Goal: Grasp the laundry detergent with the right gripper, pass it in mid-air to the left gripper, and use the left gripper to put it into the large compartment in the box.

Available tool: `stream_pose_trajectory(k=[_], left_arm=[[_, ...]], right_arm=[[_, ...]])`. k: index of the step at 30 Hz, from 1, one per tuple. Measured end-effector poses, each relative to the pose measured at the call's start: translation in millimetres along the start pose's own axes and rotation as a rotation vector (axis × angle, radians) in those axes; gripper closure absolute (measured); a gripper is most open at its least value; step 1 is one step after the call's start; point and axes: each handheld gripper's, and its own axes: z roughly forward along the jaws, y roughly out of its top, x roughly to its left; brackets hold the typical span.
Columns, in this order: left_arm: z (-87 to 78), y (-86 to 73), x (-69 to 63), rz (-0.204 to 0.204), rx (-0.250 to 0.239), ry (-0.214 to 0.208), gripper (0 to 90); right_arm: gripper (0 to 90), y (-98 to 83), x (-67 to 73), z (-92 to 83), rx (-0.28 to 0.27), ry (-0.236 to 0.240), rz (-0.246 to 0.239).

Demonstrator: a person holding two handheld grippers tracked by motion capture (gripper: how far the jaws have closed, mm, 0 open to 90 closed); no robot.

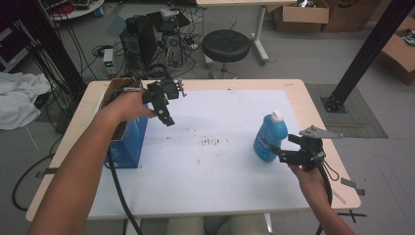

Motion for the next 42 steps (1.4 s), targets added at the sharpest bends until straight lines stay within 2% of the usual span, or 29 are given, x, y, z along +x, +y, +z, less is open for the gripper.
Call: stream_pose_trajectory(k=[19,31,42], left_arm=[[1.0,-2.5,1.7,-0.005,-0.001,-0.003,21.2],[0.9,-5.1,2.6,-0.010,0.000,-0.002,21.2],[1.3,-5.3,2.6,-0.008,0.000,-0.002,21.2]], right_arm=[[15.4,-8.4,5.5,22.0,-0.094,-0.018,-0.011],[15.3,-11.9,2.3,33.3,-0.125,-0.038,0.002],[15.3,-11.8,6.0,44.1,-0.141,-0.054,0.001]])
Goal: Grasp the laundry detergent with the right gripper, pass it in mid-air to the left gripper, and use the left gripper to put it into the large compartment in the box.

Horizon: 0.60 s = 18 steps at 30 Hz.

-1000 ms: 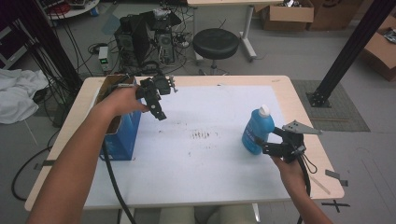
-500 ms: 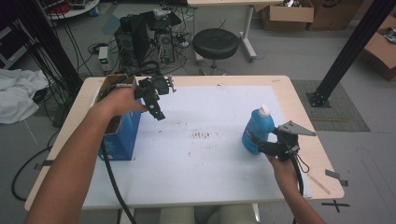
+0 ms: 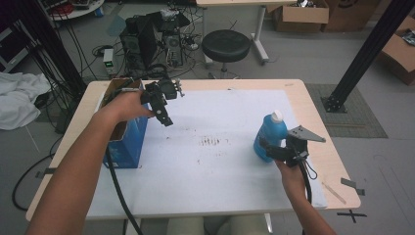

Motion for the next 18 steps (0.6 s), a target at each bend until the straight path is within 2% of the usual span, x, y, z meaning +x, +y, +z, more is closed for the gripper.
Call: stream_pose_trajectory(k=[10,18], left_arm=[[-0.9,-2.1,0.3,-0.002,-0.002,0.000,21.2],[-0.9,-1.5,0.0,-0.001,-0.004,0.001,21.3]], right_arm=[[16.1,-1.0,-1.7,2.8,-0.008,-0.013,0.009],[20.5,-1.7,-3.0,2.9,-0.011,-0.002,0.014]])
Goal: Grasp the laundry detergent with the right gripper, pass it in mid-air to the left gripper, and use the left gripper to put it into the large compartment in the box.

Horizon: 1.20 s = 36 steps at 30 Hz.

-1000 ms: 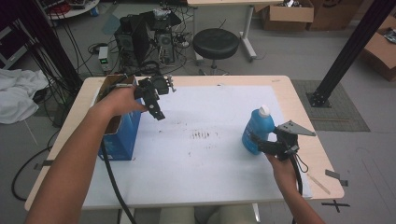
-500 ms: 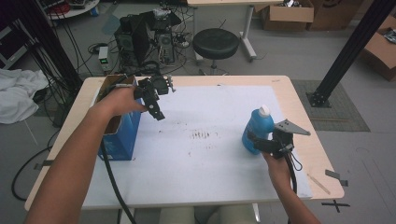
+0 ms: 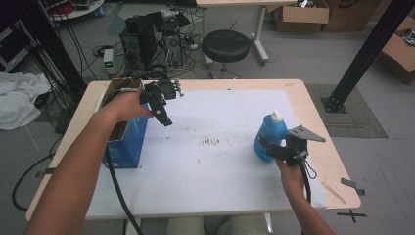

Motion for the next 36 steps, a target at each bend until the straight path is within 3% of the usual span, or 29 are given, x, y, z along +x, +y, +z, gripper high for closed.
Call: stream_pose_trajectory(k=[21,36], left_arm=[[0.5,1.1,-0.6,0.004,0.000,-0.001,21.7],[0.3,0.1,0.0,0.002,0.002,-0.001,21.9]], right_arm=[[25.6,-2.2,-0.5,-0.7,-0.006,0.000,0.001],[42.1,-1.1,2.1,-1.8,-0.017,0.004,-0.034]])
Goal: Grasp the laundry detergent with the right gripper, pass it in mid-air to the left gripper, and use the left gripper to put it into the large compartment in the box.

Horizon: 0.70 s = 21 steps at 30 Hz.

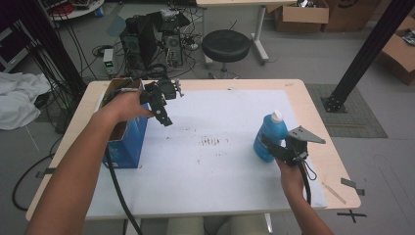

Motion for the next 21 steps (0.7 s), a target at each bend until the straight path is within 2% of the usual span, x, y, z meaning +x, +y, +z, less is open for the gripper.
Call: stream_pose_trajectory(k=[8,13,18,21], left_arm=[[0.4,1.1,-0.7,0.003,0.002,-0.001,21.9],[-2.6,3.2,-3.3,0.013,-0.017,0.003,21.9],[-7.3,5.8,-7.6,0.025,-0.036,-0.001,21.9],[-10.8,8.5,-11.6,0.039,-0.052,-0.004,21.8]], right_arm=[[44.1,0.6,2.4,-1.1,0.006,-0.013,-0.029],[44.6,2.3,1.7,-1.6,0.016,0.003,-0.044],[44.8,9.2,-0.6,-5.1,0.011,0.050,-0.058],[44.8,17.4,-4.9,-7.3,0.013,0.121,-0.073]])
